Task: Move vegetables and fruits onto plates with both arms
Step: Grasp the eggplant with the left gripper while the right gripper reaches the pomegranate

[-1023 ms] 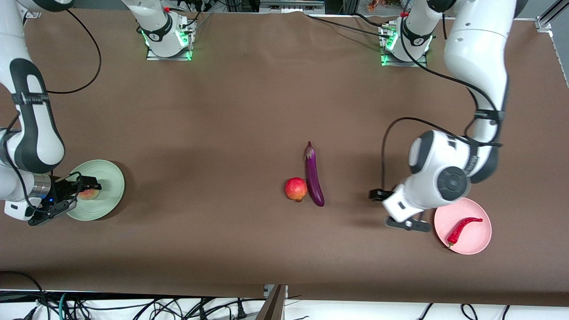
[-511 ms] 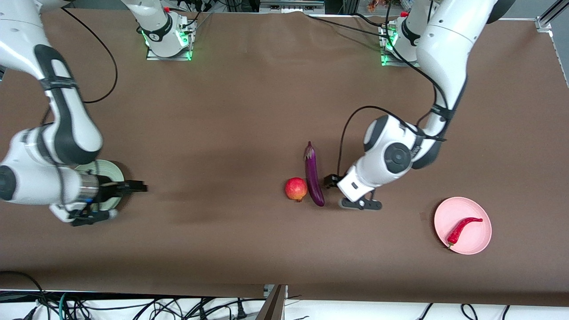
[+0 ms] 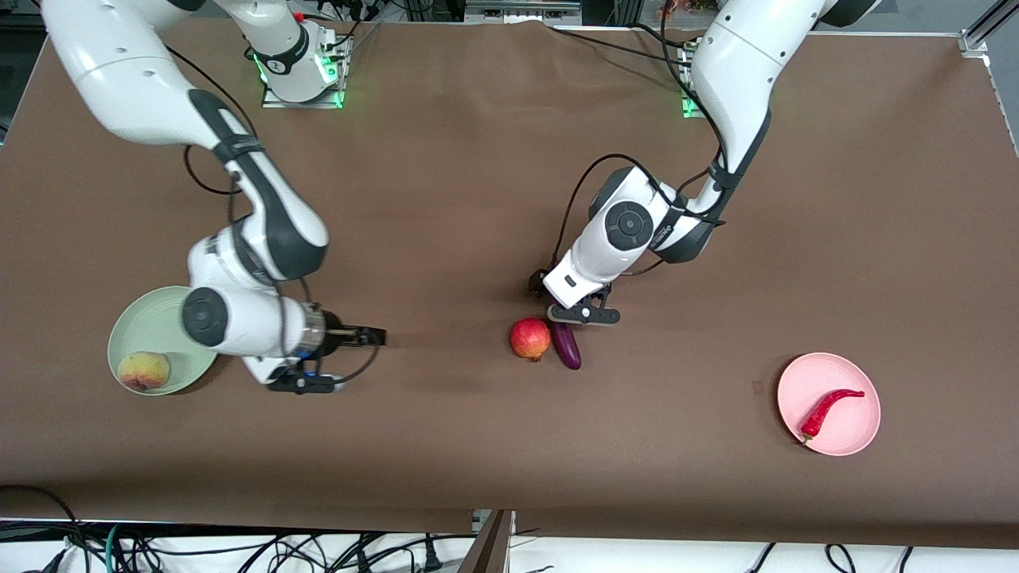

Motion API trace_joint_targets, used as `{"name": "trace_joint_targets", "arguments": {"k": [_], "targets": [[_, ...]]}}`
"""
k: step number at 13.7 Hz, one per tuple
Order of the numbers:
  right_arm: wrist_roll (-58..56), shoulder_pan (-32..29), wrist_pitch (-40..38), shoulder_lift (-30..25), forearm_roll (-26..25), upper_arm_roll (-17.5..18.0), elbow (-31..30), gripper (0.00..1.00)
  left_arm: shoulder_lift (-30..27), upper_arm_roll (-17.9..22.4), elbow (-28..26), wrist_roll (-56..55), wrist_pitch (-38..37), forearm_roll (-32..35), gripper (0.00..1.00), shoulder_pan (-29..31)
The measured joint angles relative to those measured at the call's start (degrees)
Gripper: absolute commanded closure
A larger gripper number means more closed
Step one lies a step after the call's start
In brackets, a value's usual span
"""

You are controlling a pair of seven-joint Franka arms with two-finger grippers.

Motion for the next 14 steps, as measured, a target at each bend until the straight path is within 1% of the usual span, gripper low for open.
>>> {"name": "trace_joint_targets", "arguments": {"k": [1, 2, 6, 8, 9, 10, 12, 13, 14], "targets": [[3.21, 1.92, 2.25, 0.55, 0.0, -0.12, -0.04, 0.0, 0.01, 0.2, -1.11, 0.01, 1.22, 0.0, 0.52, 0.06], [5.4, 3.46, 4.0, 1.14, 0.0, -0.32, -0.08, 0.0, 0.0, 0.35, -1.51, 0.01, 1.64, 0.02, 0.55, 0.08], [11.39, 7.29, 11.38, 4.01, 0.06, -0.63, -0.21, 0.0, 0.0, 0.46, -1.9, 0.01, 1.7, 0.06, 0.56, 0.05], [15.41, 10.16, 15.9, 4.98, 0.06, -0.82, -0.21, 0.0, 0.01, 0.46, -2.13, 0.01, 1.7, 0.06, 0.55, 0.0], [16.87, 11.57, 17.74, 5.2, 0.06, -1.09, -0.21, 0.0, 0.01, 0.46, -2.29, 0.01, 1.7, 0.06, 0.59, -0.01], [18.11, 12.81, 19.03, 5.35, 0.06, -1.32, -0.21, 0.0, 0.01, 0.46, -2.46, 0.01, 1.7, 0.06, 0.64, -0.01], [20.51, 15.09, 21.43, 5.64, 0.06, -1.68, -0.21, 0.0, 0.0, 0.48, -2.51, 0.02, 1.74, 0.07, 0.93, 0.0], [21.57, 16.45, 22.6, 5.71, 0.06, -2.36, -0.22, 0.0, -0.07, 0.48, -2.51, 0.03, 1.73, 0.07, 0.98, 0.02], [22.54, 18.18, 23.68, 5.73, 0.06, -3.67, -0.22, 0.0, -0.12, 0.52, -2.51, 0.03, 1.67, 0.07, 1.0, 0.06]]}}
